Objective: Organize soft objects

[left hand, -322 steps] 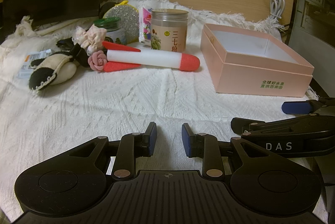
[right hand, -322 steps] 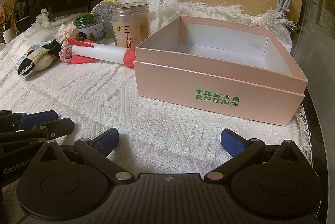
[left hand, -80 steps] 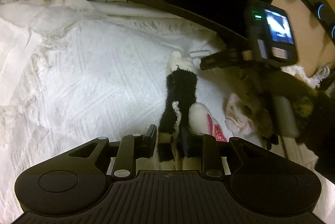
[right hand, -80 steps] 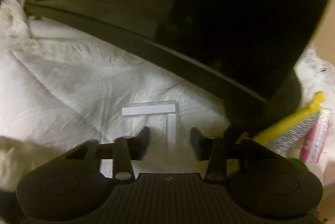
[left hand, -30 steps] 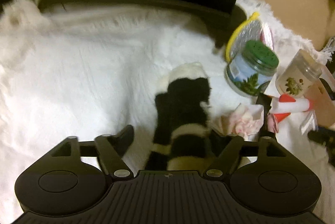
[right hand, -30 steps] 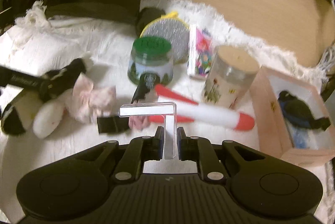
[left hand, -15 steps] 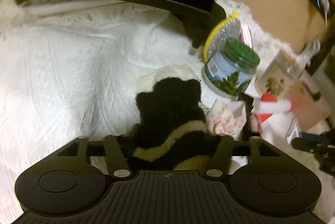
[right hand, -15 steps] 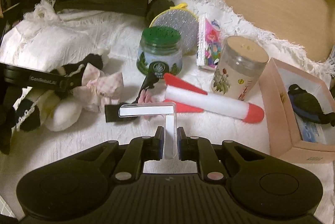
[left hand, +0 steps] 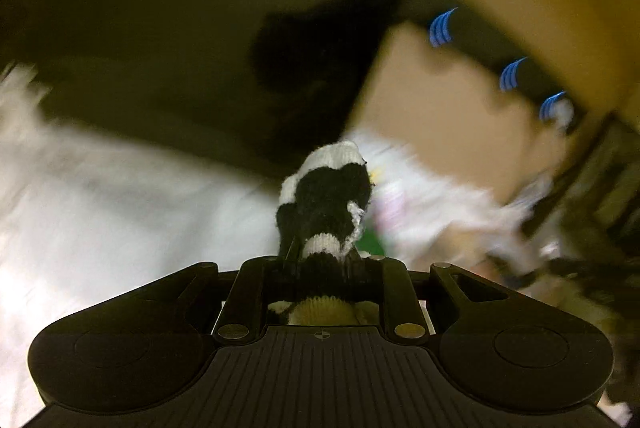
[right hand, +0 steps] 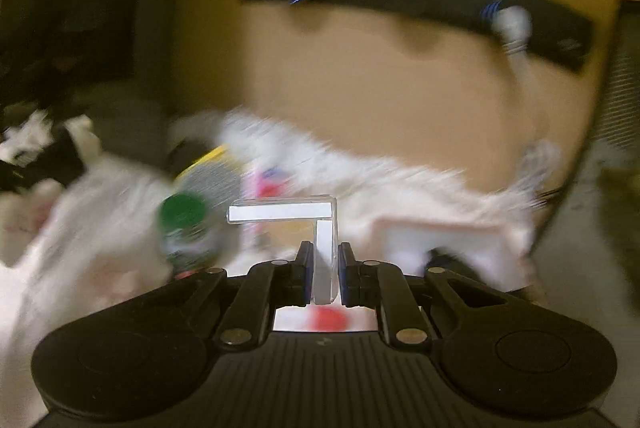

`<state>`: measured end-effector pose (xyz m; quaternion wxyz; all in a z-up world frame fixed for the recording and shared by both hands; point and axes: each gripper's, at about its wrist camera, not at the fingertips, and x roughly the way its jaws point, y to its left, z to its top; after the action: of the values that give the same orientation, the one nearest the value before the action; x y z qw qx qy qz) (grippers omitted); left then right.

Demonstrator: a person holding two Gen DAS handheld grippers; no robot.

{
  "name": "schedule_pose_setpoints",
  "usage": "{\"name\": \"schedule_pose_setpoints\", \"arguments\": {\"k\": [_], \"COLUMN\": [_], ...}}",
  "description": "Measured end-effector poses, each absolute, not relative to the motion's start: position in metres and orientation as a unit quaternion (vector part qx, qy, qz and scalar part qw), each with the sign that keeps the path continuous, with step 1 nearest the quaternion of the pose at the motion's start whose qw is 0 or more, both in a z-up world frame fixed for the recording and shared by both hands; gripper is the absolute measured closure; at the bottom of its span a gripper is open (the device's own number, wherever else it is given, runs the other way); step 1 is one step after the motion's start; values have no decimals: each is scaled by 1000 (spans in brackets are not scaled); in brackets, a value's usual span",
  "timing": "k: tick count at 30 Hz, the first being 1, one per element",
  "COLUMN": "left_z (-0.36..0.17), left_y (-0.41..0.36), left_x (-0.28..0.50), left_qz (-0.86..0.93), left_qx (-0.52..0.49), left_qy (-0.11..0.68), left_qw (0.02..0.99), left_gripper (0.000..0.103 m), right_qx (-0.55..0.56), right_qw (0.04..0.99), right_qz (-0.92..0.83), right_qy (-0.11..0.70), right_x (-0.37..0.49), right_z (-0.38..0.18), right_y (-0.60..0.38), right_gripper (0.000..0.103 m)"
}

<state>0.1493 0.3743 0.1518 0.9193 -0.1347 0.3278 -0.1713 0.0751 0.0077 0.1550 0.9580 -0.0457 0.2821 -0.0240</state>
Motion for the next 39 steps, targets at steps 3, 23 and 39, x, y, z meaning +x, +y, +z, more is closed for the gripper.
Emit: {"name": "schedule_pose_setpoints", "arguments": {"k": [3,23,39], "left_z": [195,116,97], "left_y": [338,55,223], "left_x": [148,214,95], "left_qz": [-220,-275,-125], "left_qx": [-147,-292,-185], "left_qy": [291,343,377], "left_qw": [920,850,899], "left_gripper": [82,72,72], "right_qx": [-62,-10,1], "right_qw": [962,944,955], "right_qz": [-73,-118,-70], "right_qy": [257,309,287], "right_x": [68,45,139], "right_z": [168,107,104], "right_y": [-30,-150,-115], "right_gripper": [91,91,43]}}
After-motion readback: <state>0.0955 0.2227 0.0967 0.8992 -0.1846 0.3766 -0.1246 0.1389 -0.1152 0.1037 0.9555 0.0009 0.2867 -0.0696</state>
